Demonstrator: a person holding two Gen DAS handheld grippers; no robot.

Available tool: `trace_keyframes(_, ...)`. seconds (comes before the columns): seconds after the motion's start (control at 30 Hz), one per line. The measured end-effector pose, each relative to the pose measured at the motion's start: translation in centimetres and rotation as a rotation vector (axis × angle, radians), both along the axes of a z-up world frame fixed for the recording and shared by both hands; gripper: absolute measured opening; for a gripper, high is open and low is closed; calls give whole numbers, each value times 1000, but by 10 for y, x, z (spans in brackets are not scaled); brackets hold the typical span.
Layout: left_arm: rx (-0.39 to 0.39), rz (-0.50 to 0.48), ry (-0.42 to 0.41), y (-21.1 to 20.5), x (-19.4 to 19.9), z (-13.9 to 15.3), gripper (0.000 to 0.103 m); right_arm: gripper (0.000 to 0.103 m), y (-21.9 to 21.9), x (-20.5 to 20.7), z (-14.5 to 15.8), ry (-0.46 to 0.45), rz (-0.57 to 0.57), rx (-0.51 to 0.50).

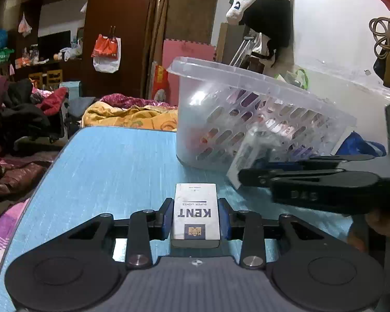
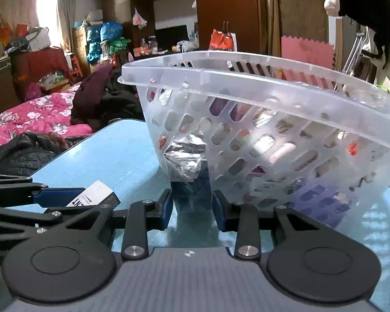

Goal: Organize objects
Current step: 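Grasp the white KENT pack with left tool while right grasps dark box, drop both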

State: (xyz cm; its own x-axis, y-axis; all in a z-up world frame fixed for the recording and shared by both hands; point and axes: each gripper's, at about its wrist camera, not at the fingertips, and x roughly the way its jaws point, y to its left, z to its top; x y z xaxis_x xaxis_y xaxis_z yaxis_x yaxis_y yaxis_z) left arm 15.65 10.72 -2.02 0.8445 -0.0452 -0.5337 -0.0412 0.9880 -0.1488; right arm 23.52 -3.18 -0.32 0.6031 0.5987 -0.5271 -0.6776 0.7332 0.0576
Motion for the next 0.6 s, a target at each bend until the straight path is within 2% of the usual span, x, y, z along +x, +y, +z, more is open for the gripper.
trace_keyframes(0.2, 16, -11, -12, -2, -5, -1, 40, 36, -43, -12, 4, -4, 30, 90)
trace_keyframes(0.33, 30, 0, -94, -5, -18, 5, 40, 36, -76, -26, 16, -29, 45, 162)
trace_keyframes(0.4, -8, -18, -113, -6, -20, 13, 40, 36, -94, -34, 30, -56, 44, 198)
trace_keyframes(0.5, -35, -52, -172, -14, -21, 42, 40, 36, -112, -41, 64, -125, 26, 247)
trace_keyframes(0.6, -34, -77, -227, -24, -9, 86, 40, 36, -114, -33, 95, -177, -5, 256)
